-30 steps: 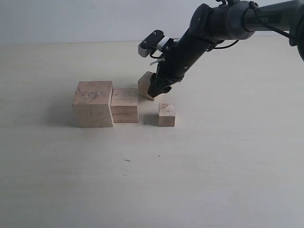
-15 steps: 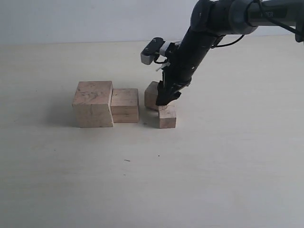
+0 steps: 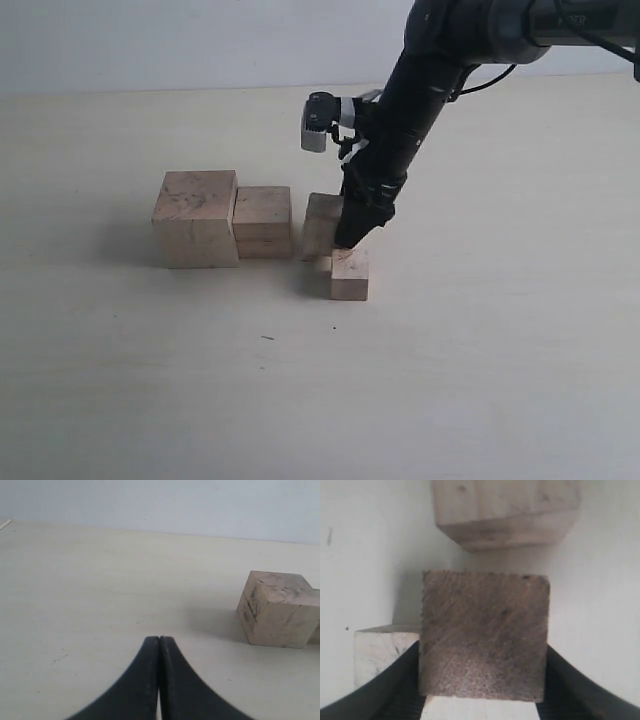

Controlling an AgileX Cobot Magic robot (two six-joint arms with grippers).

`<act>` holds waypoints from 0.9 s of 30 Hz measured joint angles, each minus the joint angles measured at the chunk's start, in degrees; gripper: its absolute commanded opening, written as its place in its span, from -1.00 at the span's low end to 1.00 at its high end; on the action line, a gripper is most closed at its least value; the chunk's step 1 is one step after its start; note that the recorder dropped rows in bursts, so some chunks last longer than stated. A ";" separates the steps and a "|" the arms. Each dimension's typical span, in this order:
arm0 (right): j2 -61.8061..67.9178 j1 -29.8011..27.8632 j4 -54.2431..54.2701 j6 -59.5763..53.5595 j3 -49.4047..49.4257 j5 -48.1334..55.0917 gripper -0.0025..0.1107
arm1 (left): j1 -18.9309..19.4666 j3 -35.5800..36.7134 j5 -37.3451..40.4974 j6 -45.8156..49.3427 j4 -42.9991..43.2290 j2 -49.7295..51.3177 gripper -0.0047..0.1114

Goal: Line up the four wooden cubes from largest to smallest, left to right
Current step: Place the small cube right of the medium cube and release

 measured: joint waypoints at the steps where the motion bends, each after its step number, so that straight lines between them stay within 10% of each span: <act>1: 0.00 0.00 0.39 -1.48 0.00 0.23 -0.96 | 0.00 0.00 0.00 0.00 0.00 0.00 -0.92; 27: 2.00 0.00 -0.05 -4.41 0.00 -7.15 -0.96 | 0.00 0.00 0.00 0.00 0.00 0.00 -0.92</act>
